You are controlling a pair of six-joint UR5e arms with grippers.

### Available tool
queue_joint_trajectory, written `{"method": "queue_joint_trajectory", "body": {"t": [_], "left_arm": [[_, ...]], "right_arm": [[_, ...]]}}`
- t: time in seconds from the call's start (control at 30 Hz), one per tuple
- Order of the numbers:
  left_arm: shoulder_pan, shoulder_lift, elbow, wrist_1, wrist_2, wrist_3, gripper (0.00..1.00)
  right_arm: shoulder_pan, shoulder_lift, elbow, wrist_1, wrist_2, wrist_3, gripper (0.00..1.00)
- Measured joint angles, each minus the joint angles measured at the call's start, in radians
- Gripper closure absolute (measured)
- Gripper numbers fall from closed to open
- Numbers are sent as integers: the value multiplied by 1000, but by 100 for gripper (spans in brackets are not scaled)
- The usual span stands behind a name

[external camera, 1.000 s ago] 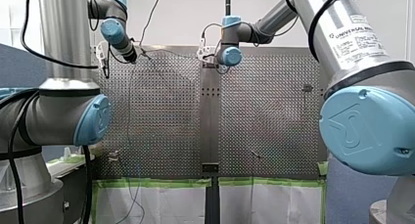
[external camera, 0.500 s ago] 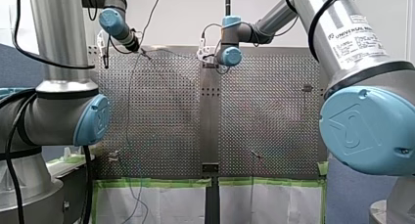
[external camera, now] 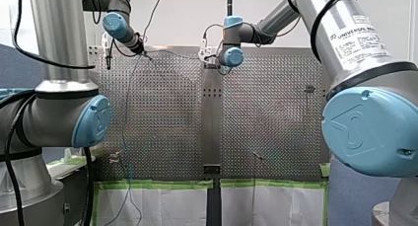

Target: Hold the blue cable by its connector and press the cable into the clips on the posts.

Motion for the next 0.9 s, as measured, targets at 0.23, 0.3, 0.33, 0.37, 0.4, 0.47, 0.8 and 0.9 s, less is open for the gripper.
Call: {"method": "queue_joint_trajectory", "body": {"t": [0.23, 0.3, 0.33, 0.37, 0.4, 0.47, 0.8, 0.9], "left_arm": [[-12, -4, -1, 0, -2, 1, 1], [-15, -4, -1, 0, -4, 1, 1], [-16, -4, -1, 0, -5, 1, 1], [-17, -4, -1, 0, -6, 1, 1], [-19, -4, -1, 0, -8, 1, 1], [-21, -4, -1, 0, -9, 1, 1], [-42, -25, -1, 2, -1, 23, 1], [-52, -40, -1, 6, 2, 32, 1]], "right_arm": [[0, 0, 0, 1, 0, 0, 98], [0, 0, 0, 1, 0, 0, 98], [-1, 0, 0, 1, 0, 0, 98], [-1, 0, 0, 2, 0, 0, 98], [-1, 0, 0, 2, 0, 0, 98], [-2, 0, 0, 2, 0, 0, 98], [-5, 1, 0, 1, 0, 0, 98], [-5, 1, 0, 1, 0, 0, 98]]}}
